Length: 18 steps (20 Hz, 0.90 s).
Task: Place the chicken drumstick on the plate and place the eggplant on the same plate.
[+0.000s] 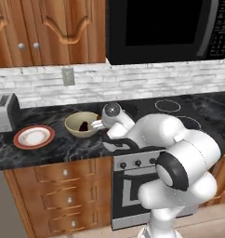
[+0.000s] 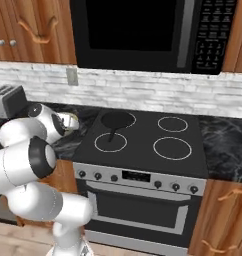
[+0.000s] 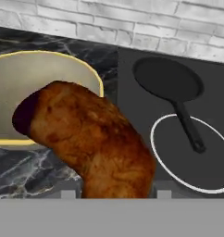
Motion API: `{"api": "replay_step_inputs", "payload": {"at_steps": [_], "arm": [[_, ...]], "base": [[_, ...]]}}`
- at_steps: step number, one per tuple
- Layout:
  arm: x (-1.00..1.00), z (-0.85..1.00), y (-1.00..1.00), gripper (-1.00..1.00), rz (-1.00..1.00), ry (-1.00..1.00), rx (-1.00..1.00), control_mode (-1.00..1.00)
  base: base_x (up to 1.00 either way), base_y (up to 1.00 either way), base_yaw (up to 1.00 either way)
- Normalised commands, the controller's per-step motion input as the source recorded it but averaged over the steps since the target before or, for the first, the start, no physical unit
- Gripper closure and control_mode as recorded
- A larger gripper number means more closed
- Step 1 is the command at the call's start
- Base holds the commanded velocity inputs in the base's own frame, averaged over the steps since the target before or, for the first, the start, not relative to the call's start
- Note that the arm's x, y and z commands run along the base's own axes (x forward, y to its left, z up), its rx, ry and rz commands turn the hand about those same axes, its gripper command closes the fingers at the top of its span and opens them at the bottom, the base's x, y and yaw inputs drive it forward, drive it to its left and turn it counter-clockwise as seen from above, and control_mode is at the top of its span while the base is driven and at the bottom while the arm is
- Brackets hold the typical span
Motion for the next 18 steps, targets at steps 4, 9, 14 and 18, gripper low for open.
{"api": "replay_step_inputs", "payload": {"at_steps": [4, 9, 14, 18], "arm": [[0.00, 0.00, 0.00, 1.00, 0.00, 0.00, 0.00, 1.00], [0.00, 0.00, 0.00, 1.00, 0.00, 0.00, 0.00, 1.00], [0.00, 0.00, 0.00, 1.00, 0.00, 0.00, 0.00, 1.00], [0.00, 0.00, 0.00, 1.00, 0.00, 0.00, 0.00, 1.00]], "base": [[-0.28, 1.00, 0.00], [0.03, 1.00, 0.00], [0.28, 0.95, -0.01], [0.47, -0.11, 0.06]]}}
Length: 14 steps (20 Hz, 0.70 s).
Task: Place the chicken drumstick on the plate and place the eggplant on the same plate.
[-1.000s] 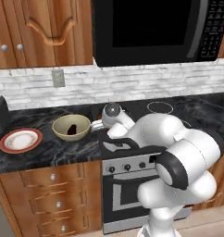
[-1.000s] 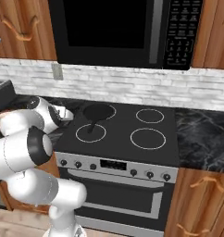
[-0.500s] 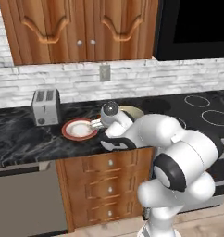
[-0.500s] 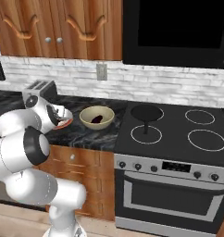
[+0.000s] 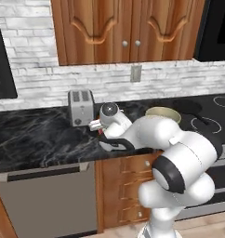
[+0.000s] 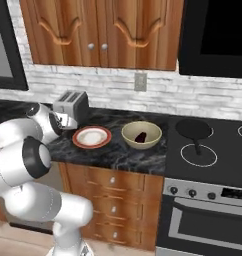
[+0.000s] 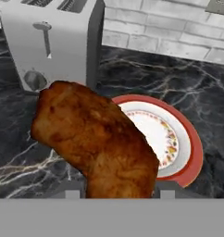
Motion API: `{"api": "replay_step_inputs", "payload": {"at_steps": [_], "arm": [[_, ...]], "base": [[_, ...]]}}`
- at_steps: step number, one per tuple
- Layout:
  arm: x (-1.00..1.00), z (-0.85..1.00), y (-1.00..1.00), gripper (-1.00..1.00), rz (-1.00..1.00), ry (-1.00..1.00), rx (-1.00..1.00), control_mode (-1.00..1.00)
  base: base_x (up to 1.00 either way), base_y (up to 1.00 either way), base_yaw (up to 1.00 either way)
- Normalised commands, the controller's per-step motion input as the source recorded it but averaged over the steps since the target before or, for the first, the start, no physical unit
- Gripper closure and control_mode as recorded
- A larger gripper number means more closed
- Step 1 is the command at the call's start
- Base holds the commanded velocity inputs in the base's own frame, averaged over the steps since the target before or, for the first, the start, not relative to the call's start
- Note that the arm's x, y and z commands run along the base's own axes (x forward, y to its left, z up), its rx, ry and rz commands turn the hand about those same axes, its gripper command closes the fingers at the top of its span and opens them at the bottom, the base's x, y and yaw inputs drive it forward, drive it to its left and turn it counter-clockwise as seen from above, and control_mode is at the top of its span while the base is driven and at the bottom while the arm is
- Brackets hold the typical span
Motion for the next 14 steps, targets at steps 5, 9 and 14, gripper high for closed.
{"api": "replay_step_inputs", "payload": {"at_steps": [5, 9, 14], "arm": [[0.00, 0.00, 0.00, 1.00, 0.00, 0.00, 0.00, 1.00], [0.00, 0.00, 0.00, 1.00, 0.00, 0.00, 0.00, 1.00], [0.00, 0.00, 0.00, 1.00, 0.00, 0.00, 0.00, 1.00]], "base": [[0.42, -0.71, 0.01], [0.72, -0.19, 0.00], [0.65, 0.00, 0.00]]}}
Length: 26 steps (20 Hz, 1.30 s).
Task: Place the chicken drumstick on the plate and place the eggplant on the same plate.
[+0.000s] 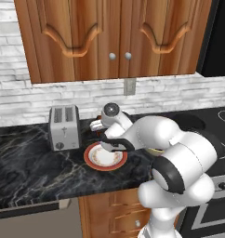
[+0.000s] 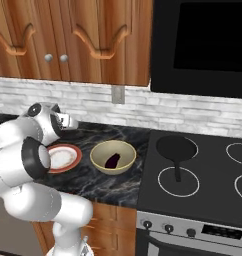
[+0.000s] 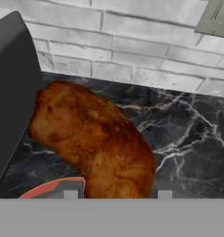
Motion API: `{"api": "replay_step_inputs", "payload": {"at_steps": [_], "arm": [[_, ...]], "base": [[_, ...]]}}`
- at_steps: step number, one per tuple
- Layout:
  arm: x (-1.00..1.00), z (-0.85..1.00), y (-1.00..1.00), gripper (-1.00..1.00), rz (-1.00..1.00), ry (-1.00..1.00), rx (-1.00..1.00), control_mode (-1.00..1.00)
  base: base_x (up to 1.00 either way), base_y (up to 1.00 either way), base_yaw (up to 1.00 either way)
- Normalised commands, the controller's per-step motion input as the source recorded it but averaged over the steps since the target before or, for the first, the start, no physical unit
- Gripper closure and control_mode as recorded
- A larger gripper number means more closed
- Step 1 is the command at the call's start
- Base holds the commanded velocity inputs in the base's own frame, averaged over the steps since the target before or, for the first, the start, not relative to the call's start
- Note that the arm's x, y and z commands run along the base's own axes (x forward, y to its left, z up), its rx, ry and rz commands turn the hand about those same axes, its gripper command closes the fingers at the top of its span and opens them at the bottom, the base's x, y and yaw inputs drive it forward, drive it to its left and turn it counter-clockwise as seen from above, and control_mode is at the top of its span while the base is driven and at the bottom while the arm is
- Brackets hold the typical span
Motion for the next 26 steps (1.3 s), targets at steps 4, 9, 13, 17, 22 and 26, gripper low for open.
{"api": "replay_step_inputs", "payload": {"at_steps": [4, 9, 13, 17, 22, 26], "arm": [[0.00, 0.02, 0.00, 1.00, 0.00, 0.08, 0.00, -1.00], [-0.24, 0.07, -0.04, 1.00, 0.01, 0.40, 0.03, -1.00], [0.00, 0.00, 0.03, 1.00, 0.00, 0.27, 0.00, -1.00], [0.00, -0.04, 0.01, 1.00, 0.00, 0.07, 0.00, -1.00], [-0.15, -0.24, 0.00, 1.00, 0.00, 0.09, 0.01, -1.00], [-0.14, -0.30, 0.07, 1.00, 0.00, 0.02, 0.01, -1.00]], "base": [[0.12, -0.01, 0.00], [0.00, 0.00, 0.00], [0.00, 0.00, 0.00], [0.00, 0.00, 0.00], [0.00, 0.00, 0.00], [0.00, 0.00, 0.00]]}}
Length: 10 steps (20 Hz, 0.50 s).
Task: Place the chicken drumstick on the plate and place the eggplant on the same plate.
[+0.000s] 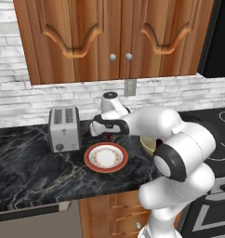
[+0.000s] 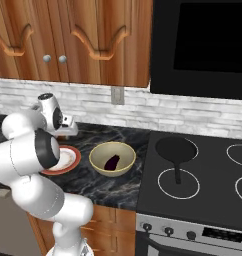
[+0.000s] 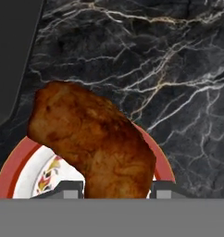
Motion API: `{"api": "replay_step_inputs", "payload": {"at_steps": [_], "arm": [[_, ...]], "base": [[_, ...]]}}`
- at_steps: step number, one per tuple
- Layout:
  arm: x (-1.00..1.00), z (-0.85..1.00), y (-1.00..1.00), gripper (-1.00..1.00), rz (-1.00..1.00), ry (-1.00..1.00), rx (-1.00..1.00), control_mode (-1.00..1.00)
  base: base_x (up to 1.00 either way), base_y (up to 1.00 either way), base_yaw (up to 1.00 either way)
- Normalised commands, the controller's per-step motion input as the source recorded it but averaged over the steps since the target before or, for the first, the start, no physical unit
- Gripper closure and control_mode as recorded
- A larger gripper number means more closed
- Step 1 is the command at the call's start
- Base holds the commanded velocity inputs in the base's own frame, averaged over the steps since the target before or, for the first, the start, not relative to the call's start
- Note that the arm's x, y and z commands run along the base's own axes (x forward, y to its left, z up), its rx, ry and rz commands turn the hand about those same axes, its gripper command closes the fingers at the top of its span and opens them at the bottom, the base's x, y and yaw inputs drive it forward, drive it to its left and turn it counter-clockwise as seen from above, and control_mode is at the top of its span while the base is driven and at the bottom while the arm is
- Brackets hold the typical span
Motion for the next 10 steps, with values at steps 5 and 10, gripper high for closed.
{"api": "replay_step_inputs", "payload": {"at_steps": [5, 10], "arm": [[-0.05, -0.46, 0.16, 1.00, 0.00, 0.00, 0.06, -1.00], [-0.07, -0.50, 0.04, 1.00, 0.00, 0.00, 0.06, -1.00]], "base": [[0.00, 0.00, 0.00], [0.00, 0.00, 0.00]]}}
